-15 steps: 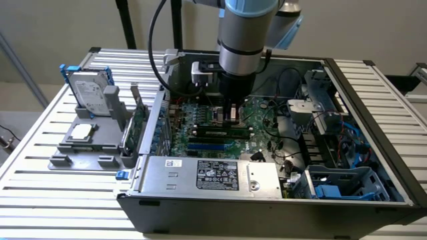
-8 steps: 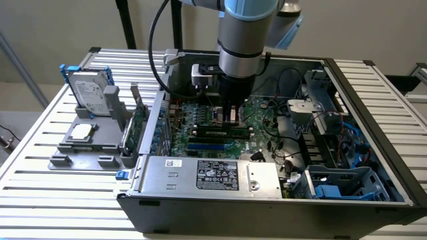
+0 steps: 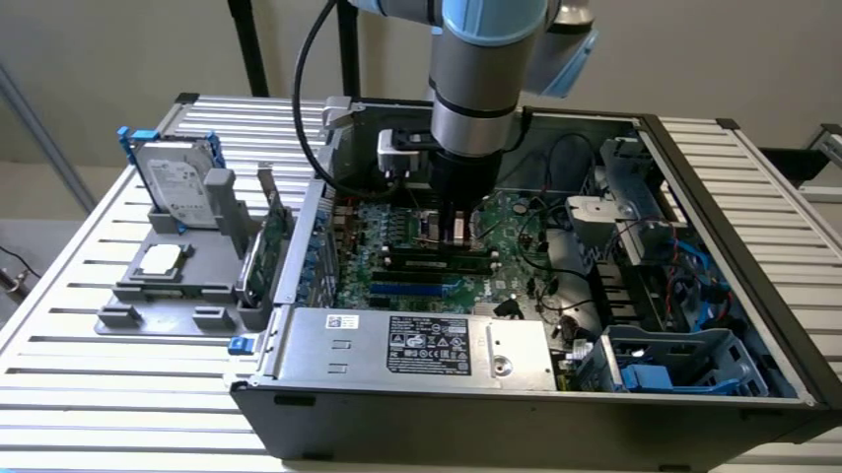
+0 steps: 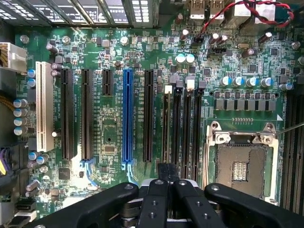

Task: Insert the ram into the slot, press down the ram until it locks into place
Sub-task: 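Press down the ram until it locks into place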

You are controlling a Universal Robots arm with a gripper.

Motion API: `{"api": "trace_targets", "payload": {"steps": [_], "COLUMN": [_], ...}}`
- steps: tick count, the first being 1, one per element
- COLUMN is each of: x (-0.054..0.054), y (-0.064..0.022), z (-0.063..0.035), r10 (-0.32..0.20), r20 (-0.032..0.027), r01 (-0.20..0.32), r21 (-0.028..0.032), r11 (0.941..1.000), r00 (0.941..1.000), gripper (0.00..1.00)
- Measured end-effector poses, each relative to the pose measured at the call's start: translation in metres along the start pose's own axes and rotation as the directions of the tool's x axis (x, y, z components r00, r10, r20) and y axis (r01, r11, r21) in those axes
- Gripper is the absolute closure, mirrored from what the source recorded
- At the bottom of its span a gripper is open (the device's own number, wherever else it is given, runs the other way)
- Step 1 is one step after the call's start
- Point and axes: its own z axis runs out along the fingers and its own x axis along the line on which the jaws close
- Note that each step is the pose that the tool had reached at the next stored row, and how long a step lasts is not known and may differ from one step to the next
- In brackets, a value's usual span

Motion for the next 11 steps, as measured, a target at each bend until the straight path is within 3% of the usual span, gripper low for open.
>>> {"api": "trace_targets", "payload": {"steps": [1,7,11], "x": [0.000,0.000,0.000], "y": [0.0000,-0.0018,-0.0022], "z": [-0.0028,-0.0303,-0.0320], "r10": [0.000,0.002,0.001], "r20": [0.0025,0.0001,0.0005], "r01": [0.000,-0.002,-0.001], "r21": [0.0009,-0.0029,-0.0040], "r11": [1.0000,1.0000,1.0000], "r00": [1.0000,1.0000,1.0000], "gripper": [0.89,0.89,0.89]}}
